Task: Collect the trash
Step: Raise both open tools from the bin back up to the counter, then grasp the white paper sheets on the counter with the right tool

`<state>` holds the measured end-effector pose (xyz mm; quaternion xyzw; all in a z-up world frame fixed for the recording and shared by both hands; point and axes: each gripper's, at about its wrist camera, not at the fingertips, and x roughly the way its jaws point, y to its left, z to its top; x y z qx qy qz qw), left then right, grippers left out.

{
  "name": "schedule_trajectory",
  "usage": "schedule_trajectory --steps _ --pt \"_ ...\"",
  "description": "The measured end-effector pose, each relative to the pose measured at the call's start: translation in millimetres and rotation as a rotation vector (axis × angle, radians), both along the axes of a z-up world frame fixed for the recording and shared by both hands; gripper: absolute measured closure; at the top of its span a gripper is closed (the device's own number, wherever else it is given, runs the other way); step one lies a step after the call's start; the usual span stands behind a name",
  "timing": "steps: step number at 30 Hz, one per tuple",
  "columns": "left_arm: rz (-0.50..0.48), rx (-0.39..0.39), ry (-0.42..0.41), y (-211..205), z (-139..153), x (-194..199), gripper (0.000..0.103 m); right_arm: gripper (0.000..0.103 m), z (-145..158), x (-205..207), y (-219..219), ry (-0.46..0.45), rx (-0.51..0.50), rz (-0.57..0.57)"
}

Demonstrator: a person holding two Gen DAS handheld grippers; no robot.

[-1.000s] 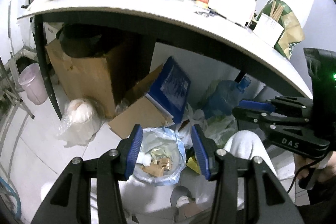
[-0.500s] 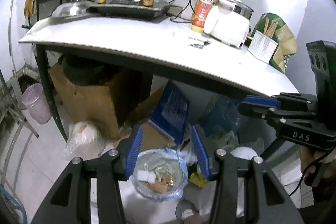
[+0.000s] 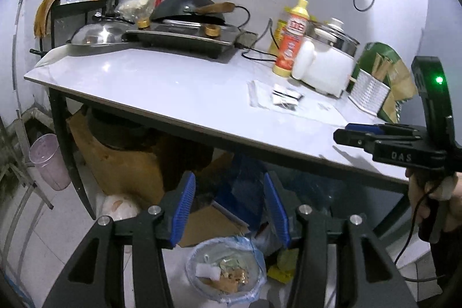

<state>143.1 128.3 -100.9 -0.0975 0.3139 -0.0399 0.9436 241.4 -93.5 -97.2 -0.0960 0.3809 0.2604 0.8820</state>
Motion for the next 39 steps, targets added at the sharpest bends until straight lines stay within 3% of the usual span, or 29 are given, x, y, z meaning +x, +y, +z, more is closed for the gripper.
schedule_trajectory --steps 11,20,29,31,32,37,39 --pt "0.047 0.012 -0.024 37 -1 22 0.052 0.045 -2 74 26 -0.004 0.002 -0.088" --pt "0.102 -0.005 -0.012 71 -9 42 0.051 0.04 -18 136 42 0.043 0.017 -0.21" --pt "0.121 -0.018 -0.027 85 -6 57 0.051 0.031 -25 170 59 0.054 0.004 -0.25" --pt "0.122 -0.018 -0.033 87 -5 59 0.051 0.044 -28 172 64 0.045 -0.036 -0.252" --pt "0.126 -0.017 -0.035 88 -5 59 0.051 0.058 -31 173 68 0.042 -0.059 -0.255" --pt "0.135 -0.019 -0.032 89 -4 63 0.051 0.07 -32 174 70 0.018 -0.065 -0.226" --pt "0.127 -0.013 -0.029 84 -2 65 0.051 0.083 -32 172 69 0.011 -0.064 -0.206"
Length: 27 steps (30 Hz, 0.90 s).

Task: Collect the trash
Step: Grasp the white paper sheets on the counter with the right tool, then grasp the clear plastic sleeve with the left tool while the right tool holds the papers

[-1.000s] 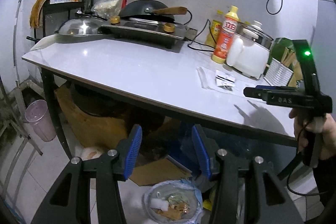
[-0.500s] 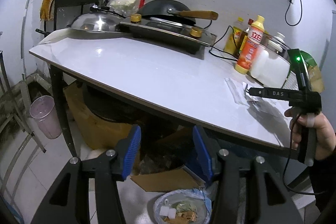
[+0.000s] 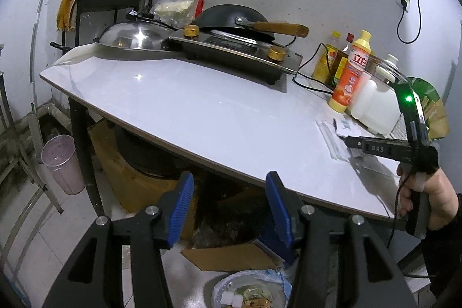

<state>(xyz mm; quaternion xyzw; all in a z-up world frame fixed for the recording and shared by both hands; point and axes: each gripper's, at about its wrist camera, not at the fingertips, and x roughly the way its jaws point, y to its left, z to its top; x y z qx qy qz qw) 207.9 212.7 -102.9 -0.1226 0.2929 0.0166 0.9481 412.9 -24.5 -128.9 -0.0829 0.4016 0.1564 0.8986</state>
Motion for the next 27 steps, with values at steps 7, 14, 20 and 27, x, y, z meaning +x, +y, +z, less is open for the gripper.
schedule_trajectory --steps 7,14,20,27 --pt "-0.029 0.016 0.002 -23 9 8 0.051 0.102 9 -12 -22 -0.018 0.04 0.03" --pt "-0.078 0.045 0.01 -62 19 28 0.038 0.102 23 -25 -61 -0.035 0.078 0.055" --pt "-0.12 0.055 0.029 -94 23 54 0.036 0.102 31 -29 -94 -0.039 0.112 0.068" --pt "-0.188 0.07 0.077 -131 18 98 0.036 0.102 31 -26 -141 -0.026 0.167 0.059"
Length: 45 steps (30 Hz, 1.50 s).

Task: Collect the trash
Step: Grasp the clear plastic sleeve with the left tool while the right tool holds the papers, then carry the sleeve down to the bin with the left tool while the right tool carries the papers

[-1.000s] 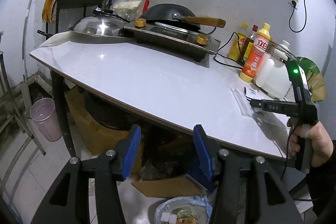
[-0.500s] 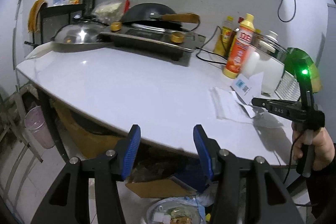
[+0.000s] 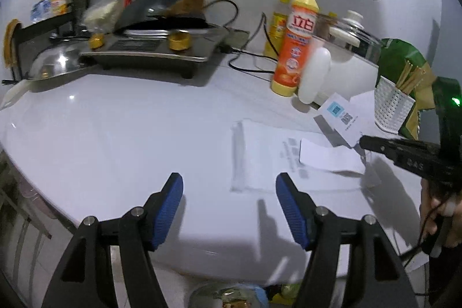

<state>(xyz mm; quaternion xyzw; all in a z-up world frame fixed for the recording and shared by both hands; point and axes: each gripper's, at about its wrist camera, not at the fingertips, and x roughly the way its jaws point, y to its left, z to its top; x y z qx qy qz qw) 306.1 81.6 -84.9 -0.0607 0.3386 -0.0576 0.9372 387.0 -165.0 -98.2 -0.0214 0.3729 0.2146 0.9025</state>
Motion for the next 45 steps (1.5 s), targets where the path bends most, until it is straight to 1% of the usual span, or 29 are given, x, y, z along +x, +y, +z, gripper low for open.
schedule_trajectory --steps 4,9,14,18,21,23,25,26,27,28,29,30,31,32,33,38,41,45 --pt "0.004 -0.024 0.036 -8 -6 23 0.036 0.102 -6 2 -19 0.014 0.027 -0.013" --pt "-0.008 -0.011 0.079 -18 -14 44 0.036 0.102 -13 5 -38 0.031 0.065 -0.028" --pt "-0.015 0.037 0.104 -32 -19 56 0.036 0.102 -20 7 -42 0.045 0.084 -0.031" --pt "-0.027 0.039 0.113 -37 -21 57 0.036 0.102 -23 7 -38 0.057 0.085 -0.016" --pt "-0.036 0.057 0.113 -42 -23 56 0.036 0.102 -26 8 -36 0.07 0.083 -0.017" --pt "-0.044 0.067 0.112 -45 -23 56 0.042 0.102 -28 9 -34 0.078 0.085 -0.019" --pt "-0.047 0.084 0.109 -48 -23 55 0.055 0.102 -31 10 -32 0.083 0.082 -0.019" --pt "-0.049 0.099 0.108 -49 -23 56 0.058 0.102 -32 10 -31 0.086 0.082 -0.019" --pt "-0.051 0.148 0.106 -54 -24 55 0.065 0.102 -32 11 -30 0.088 0.082 -0.019" --pt "-0.054 0.179 0.099 -57 -24 55 0.068 0.102 -32 11 -30 0.088 0.084 -0.02" --pt "-0.058 0.185 0.094 -59 -24 54 0.07 0.102 -32 10 -30 0.087 0.086 -0.021" --pt "-0.053 0.192 0.091 -60 -24 54 0.077 0.102 -32 10 -29 0.088 0.086 -0.021" --pt "-0.047 0.21 0.088 -61 -24 53 0.09 0.102 -32 10 -29 0.088 0.087 -0.02" --pt "-0.045 0.227 0.088 -62 -24 53 0.096 0.102 -32 8 -30 0.088 0.088 -0.02" --pt "-0.051 0.22 0.092 -62 -24 52 0.101 0.102 -31 8 -30 0.087 0.089 -0.02" --pt "-0.067 0.211 0.076 -65 -19 46 0.101 0.102 -28 2 -34 0.082 0.095 -0.021" --pt "-0.064 0.194 0.057 -65 -11 38 0.101 0.102 -22 -2 -36 0.071 0.098 -0.021" --pt "-0.057 0.177 0.024 -64 6 26 0.101 0.102 -12 -11 -37 0.05 0.105 -0.015"
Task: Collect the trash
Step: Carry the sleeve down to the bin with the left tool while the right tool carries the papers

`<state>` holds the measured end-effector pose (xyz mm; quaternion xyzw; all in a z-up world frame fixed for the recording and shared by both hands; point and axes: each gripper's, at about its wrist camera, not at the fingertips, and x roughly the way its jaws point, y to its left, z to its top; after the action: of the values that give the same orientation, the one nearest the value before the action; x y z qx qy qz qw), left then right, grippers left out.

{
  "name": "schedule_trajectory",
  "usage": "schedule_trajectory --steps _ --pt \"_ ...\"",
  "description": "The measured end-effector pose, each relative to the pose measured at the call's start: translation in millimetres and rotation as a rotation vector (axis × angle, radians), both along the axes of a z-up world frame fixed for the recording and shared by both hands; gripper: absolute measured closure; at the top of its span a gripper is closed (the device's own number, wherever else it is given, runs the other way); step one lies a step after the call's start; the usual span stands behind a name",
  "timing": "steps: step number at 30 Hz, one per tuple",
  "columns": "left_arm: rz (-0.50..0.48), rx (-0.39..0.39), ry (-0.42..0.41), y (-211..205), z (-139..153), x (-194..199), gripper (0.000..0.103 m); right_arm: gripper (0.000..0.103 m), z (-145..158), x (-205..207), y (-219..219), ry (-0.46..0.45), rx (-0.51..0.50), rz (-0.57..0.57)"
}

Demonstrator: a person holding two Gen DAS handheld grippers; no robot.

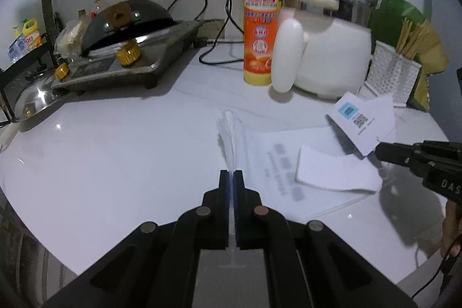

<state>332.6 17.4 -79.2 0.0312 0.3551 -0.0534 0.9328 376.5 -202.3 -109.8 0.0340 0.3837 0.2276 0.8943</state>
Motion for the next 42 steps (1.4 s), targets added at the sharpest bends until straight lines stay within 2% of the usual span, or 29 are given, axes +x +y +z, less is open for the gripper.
schedule_trajectory --steps 12,21,31,42 --pt "0.016 -0.025 -0.113 6 55 -52 0.101 0.102 39 -45 1 -0.071 0.029 0.025" --pt "0.028 -0.045 -0.17 12 81 -99 0.101 0.102 66 -87 6 -0.121 0.032 0.061" --pt "0.055 -0.061 -0.215 25 95 -151 0.101 0.102 83 -131 24 -0.161 0.021 0.121" --pt "0.095 -0.07 -0.212 45 86 -200 0.101 0.102 79 -170 55 -0.166 -0.003 0.206"
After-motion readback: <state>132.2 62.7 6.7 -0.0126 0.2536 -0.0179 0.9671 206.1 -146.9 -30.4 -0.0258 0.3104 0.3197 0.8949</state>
